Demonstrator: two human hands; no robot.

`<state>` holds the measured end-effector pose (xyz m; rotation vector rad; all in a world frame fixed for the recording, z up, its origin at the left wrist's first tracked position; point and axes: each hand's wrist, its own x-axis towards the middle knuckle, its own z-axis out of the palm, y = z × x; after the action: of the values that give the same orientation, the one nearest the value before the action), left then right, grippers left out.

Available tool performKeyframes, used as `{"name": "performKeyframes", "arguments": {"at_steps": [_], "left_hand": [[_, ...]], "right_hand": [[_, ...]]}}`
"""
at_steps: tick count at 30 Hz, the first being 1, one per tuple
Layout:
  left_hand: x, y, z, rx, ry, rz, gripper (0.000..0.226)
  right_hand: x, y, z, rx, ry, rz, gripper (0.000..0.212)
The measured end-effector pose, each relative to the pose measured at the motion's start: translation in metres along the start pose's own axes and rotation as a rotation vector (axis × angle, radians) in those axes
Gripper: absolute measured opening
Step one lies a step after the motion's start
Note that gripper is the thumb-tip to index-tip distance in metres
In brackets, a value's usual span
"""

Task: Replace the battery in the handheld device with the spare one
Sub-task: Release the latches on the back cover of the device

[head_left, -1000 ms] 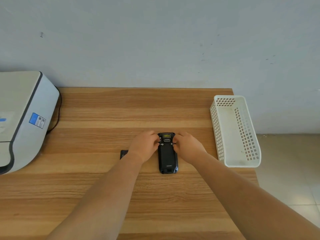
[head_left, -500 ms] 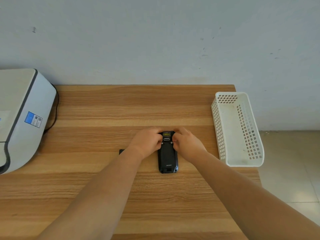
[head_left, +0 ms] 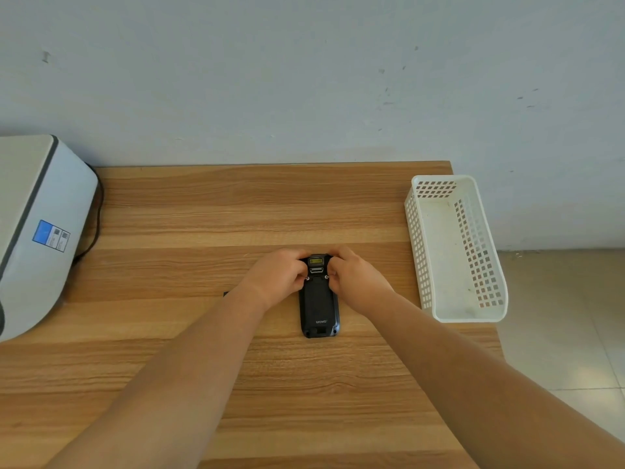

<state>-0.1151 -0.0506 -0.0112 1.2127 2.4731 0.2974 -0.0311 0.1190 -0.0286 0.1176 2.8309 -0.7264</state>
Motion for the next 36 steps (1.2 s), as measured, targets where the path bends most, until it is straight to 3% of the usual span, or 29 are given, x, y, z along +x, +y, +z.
{"name": "performKeyframes", "arguments": {"at_steps": [12,24,36], "left_hand": [[0.008,-0.004,-0.004,0.104,-0.036,0.071,0.017],[-0.001,-0.007,-0.013,-0.045,-0.071,0.02,0.018],[0.009,-0.009,-0.011,0.064,-0.093,0.078,0.019]], "right_hand": [[0.001,-0.003,0.003,0.007,-0.015,0.02,0.016],[-0.001,0.0,0.006,0.0,0.019,-0.004,0.015],[0.002,-0.002,0.002,0.0,-0.029,-0.021,0.015]]}}
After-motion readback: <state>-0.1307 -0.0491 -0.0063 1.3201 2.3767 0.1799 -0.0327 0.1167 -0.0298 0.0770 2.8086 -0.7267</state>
